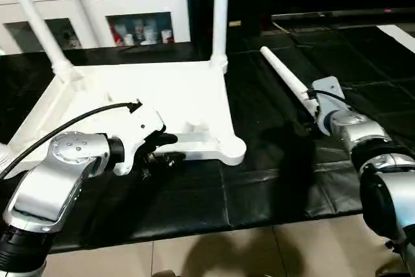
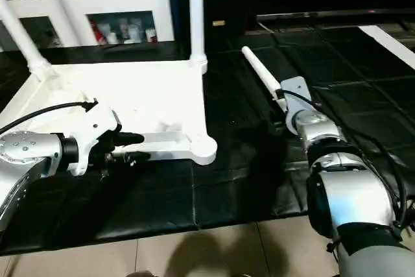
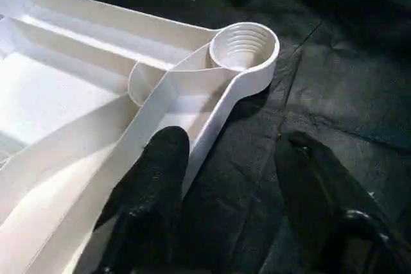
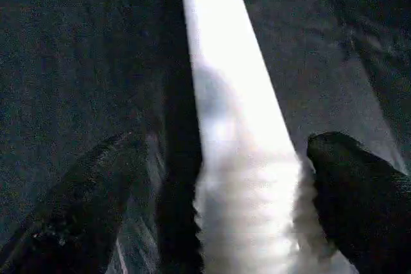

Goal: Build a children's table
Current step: Pick table leg

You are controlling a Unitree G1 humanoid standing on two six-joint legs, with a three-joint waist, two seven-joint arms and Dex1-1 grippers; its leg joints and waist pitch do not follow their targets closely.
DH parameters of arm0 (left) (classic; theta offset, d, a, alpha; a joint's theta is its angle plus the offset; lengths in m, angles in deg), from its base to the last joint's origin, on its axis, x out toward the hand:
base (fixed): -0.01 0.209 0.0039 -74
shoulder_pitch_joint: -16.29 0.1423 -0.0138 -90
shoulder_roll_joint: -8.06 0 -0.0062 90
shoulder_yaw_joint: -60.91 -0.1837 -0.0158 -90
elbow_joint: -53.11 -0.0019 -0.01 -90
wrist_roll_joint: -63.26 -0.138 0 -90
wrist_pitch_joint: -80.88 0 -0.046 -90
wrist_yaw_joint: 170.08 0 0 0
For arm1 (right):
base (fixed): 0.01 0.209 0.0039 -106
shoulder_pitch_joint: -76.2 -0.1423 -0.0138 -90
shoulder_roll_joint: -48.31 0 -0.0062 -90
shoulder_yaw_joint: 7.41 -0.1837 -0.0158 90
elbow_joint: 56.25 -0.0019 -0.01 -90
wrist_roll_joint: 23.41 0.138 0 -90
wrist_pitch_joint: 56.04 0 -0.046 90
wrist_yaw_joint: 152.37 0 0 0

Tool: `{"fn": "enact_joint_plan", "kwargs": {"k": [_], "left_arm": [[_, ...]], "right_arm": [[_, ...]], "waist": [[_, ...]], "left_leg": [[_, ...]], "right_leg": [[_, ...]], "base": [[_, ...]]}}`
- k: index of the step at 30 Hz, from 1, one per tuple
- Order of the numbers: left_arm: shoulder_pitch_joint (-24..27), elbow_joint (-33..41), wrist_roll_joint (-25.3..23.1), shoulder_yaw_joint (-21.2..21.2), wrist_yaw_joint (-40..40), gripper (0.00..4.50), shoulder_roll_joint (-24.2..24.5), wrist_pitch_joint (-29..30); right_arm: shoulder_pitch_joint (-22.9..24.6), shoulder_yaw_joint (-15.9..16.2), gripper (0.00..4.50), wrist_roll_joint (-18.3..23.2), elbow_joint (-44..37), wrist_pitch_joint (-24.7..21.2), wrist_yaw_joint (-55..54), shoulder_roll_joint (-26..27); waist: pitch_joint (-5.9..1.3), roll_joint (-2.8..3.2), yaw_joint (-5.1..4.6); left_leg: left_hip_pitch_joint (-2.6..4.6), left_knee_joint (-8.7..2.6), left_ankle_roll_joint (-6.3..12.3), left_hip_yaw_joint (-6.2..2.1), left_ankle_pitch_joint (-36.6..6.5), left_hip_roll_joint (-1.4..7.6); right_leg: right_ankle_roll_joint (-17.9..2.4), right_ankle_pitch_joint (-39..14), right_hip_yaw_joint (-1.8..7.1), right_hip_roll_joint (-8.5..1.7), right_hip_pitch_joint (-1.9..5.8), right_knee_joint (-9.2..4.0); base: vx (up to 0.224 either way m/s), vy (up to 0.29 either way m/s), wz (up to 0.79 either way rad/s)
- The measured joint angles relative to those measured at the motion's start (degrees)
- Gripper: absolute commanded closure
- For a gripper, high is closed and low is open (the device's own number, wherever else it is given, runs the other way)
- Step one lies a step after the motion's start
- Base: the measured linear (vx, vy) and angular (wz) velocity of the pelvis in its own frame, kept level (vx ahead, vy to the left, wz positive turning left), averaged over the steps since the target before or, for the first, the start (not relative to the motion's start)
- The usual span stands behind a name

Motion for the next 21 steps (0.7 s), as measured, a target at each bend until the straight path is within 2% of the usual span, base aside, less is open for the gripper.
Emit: {"fn": "enact_joint_plan", "kwargs": {"k": [7,8,10,17,21], "left_arm": [[-1.0,-0.1,0.1,-0.7,0.0,1.14,0.0,0.0],[-1.4,-0.1,0.1,-0.7,0.1,0.95,0.1,0.0],[-1.6,-0.2,0.2,-0.7,0.5,0.89,0.1,-0.2],[-1.7,-0.3,0.7,-0.7,0.7,0.33,0.0,-0.3],[-1.7,-0.3,1.4,-1.1,0.5,0.03,0.3,0.2]], "right_arm": [[0.7,-2.3,0.62,1.7,0.2,-4.2,2.7,-0.4],[0.7,-2.4,0.77,1.9,0.2,-4.7,3.3,-0.6],[0.7,-2.7,0.81,2.0,0.2,-4.9,3.7,-0.6],[0.8,-2.7,1.5,1.8,0.2,-4.6,4.2,-0.5],[0.8,-2.8,1.62,1.7,0.2,-4.6,4.2,-0.4]], "waist": [[0.03,0.12,0.1],[0.03,0.13,0.12],[0.02,0.13,0.12],[0.02,0.13,0.16],[0.02,0.14,0.17]], "left_leg": [[0.0,0.06,0.0,-0.01,0.0,0.01],[0.01,0.07,0.0,-0.02,0.0,0.01],[0.0,0.09,0.0,-0.02,0.0,0.01],[-0.01,0.12,0.0,-0.02,0.0,0.01],[-0.01,0.13,0.0,-0.02,0.0,0.01]], "right_leg": [[0.0,0.0,-0.01,0.0,0.01,0.04],[0.0,0.0,-0.01,0.0,0.03,0.04],[0.0,0.0,0.0,0.0,0.03,0.04],[0.0,0.0,-0.01,0.0,0.02,0.06],[0.0,0.0,0.0,0.0,0.02,0.07]], "base": [[0.0,0.0,0.0],[0.0,0.0,0.0],[0.0,0.0,0.0],[0.0,0.0,0.0],[0.0,0.0,0.0]]}}
